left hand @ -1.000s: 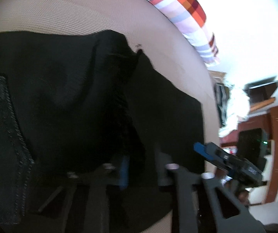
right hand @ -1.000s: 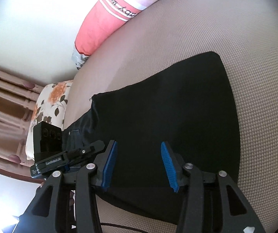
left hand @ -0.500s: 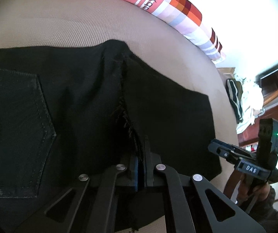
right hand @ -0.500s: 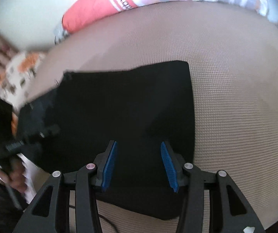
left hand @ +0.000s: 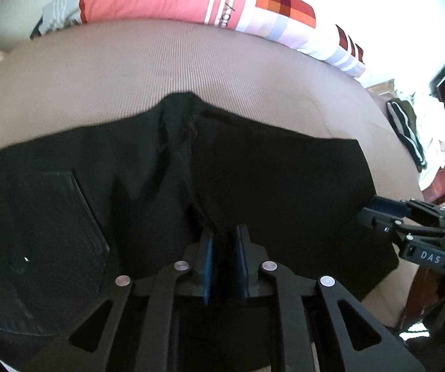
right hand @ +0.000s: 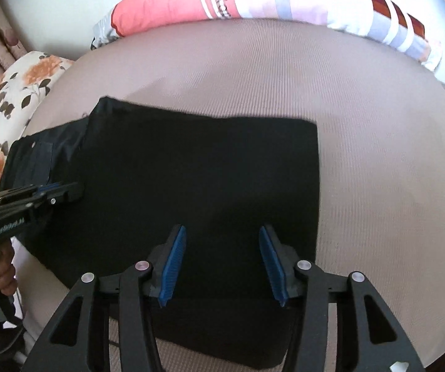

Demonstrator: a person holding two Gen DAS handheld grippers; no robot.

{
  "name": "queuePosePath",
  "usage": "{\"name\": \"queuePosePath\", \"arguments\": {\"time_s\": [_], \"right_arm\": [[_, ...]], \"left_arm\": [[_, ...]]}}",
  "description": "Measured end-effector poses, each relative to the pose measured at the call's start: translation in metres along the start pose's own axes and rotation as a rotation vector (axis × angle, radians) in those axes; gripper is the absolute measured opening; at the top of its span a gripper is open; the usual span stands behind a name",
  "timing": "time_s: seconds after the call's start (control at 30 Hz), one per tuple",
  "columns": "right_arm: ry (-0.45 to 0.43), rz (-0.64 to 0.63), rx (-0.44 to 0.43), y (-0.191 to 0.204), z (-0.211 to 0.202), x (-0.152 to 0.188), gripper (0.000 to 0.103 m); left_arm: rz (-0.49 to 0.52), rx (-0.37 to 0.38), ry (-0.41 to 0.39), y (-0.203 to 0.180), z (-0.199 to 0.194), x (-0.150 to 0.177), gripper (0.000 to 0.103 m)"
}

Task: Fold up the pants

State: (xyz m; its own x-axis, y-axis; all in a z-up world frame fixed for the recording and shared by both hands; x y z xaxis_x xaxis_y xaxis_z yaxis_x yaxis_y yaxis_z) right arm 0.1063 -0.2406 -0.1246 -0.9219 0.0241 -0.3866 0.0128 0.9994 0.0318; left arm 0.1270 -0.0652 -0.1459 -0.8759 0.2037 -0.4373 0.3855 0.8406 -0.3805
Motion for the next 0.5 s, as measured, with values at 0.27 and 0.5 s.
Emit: {"name": "queuePosePath", "arguments": {"time_s": [0.27,0.5], "right_arm": [[-0.042,0.011,0.032,-0.011,0.008,-0.030,0.047],[-0.029,0.011,0.051,-0.017,0.030,-0.042,0.046]], "left_arm": [[0.001,-0.020,-0.046,0.002,0.007,-0.026,0.016],[-0.005,-0.088,-0.065,0.016,0.028,-0.055,0.031]]}}
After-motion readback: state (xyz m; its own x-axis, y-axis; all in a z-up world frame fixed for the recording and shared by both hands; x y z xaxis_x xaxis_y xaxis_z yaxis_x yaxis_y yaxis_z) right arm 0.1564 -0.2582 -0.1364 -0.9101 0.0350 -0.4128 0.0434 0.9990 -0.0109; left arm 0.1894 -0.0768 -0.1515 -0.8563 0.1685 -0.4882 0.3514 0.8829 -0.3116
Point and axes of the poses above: each gripper's, at about its wrist camera, not at the fingertips, and z roughly the way its jaws point, y to its left, x to its underside, the point moved 7 cm from there along z, roughly the way its jaws point, and after that the axes turned 7 degrees about x, right-handed, at the moved point
